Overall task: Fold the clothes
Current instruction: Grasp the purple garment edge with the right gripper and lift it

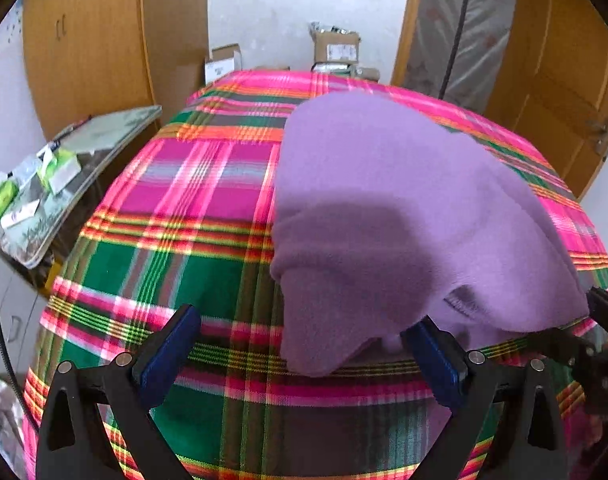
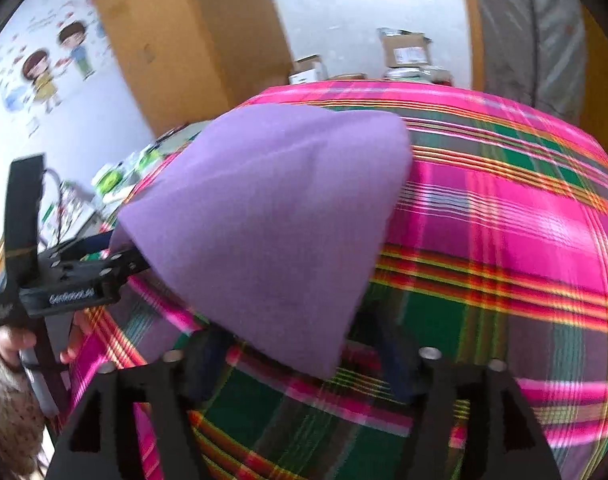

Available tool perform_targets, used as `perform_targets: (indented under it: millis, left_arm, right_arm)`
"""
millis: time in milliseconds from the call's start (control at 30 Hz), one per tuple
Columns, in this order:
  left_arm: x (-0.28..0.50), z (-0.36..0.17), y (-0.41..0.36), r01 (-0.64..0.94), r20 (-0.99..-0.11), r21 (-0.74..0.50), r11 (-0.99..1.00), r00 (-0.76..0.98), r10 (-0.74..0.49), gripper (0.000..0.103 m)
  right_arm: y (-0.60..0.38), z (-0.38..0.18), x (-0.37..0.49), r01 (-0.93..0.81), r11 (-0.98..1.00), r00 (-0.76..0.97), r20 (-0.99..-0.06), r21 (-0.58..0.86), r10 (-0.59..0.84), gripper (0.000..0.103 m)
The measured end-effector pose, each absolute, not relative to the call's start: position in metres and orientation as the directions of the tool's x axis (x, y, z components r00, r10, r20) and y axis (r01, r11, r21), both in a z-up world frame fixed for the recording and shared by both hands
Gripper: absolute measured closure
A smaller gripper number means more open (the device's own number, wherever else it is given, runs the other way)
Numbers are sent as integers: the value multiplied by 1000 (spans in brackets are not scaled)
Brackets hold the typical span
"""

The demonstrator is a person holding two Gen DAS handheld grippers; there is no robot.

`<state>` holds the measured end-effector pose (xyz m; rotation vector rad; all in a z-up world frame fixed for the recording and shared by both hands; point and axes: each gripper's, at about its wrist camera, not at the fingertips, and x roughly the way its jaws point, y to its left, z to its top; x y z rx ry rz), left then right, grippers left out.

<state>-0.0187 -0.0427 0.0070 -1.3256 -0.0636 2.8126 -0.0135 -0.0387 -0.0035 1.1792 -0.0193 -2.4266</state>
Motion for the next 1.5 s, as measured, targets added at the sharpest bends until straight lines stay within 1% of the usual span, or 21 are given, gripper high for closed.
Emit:
perform_targets:
  millis: [100,167,200,233,300,333,367,400,433,533,600,700,867,1000,1067,1133,1167,1267,1367,1467,1500]
  left_arm:
    - [-19,4,-44,-2,-782,-61,-998,-622,49,3]
    - [-19,6,-43,-3,-776,-53,-999,-629,44,3]
    - [-19,8,-42,-6,-773,-49,-999,-633,41,3]
    - [-20,9,-41,-8,-769,-44,-999,-638,39,3]
    - [-20,12,-40,-12,-762,-34,-999,-646,34,3]
    - [-22,13,-37,-22,-761,-26,-999,-647,34,3]
    - [-23,14,-33,-33,-760,-17,-999,-648,34,5]
    - [-23,16,-28,-55,-757,-12,-998,-652,45,7]
    - [-24,18,-22,-78,-753,-8,-997,-655,57,10]
    - [-24,27,-2,-140,-737,-6,-990,-669,99,16]
    - [-23,34,12,-179,-723,-8,-984,-679,130,16]
    - [-20,47,36,-255,-697,-16,-967,-691,194,16]
    - [-7,69,87,-395,-639,-53,-917,-693,335,16]
    - [5,79,111,-459,-621,-97,-883,-665,414,16]
    - [13,83,113,-478,-616,-121,-870,-651,443,16]
    - [17,83,112,-469,-615,-114,-876,-659,433,16]
    - [18,83,109,-457,-616,-114,-882,-664,424,16]
    - [18,79,99,-418,-629,-123,-900,-669,397,16]
    - [17,73,88,-369,-647,-121,-921,-674,355,16]
    - [17,67,74,-327,-658,-127,-937,-678,326,16]
    - [17,66,68,-312,-661,-126,-942,-681,314,16]
  right_arm:
    - [-49,-5,-12,387,-913,-547,-766,126,-337,31]
    - [-51,-5,-10,360,-927,-565,-767,102,-304,39]
    - [-48,-4,-11,351,-927,-565,-760,130,-320,49]
    - [-44,-3,-11,344,-924,-563,-750,169,-347,56]
    - [-39,4,-11,341,-917,-583,-719,207,-379,57]
    - [-36,7,-12,341,-913,-594,-702,223,-393,63]
    - [-35,9,-11,342,-914,-605,-692,220,-393,69]
    - [-35,11,-10,342,-916,-621,-680,211,-389,83]
    - [-33,15,-9,334,-918,-635,-669,212,-385,87]
    - [-25,23,-10,311,-916,-662,-634,252,-399,91]
    - [-13,33,-5,285,-923,-702,-599,260,-385,92]
    - [9,55,0,223,-944,-773,-546,244,-323,92]
    - [58,91,10,78,-979,-857,-489,189,-163,92]
    - [98,121,18,-72,-984,-897,-443,165,-8,93]
    - [113,138,20,-125,-978,-916,-398,169,49,93]
    - [127,155,21,-173,-969,-931,-351,177,103,93]
    - [130,160,18,-171,-968,-937,-334,185,101,93]
    - [117,173,4,-64,-978,-947,-321,197,-3,93]
    - [82,168,-19,106,-973,-921,-349,206,-174,95]
    - [49,156,-42,292,-910,-841,-374,295,-391,96]
    - [40,153,-45,333,-888,-816,-374,317,-440,96]
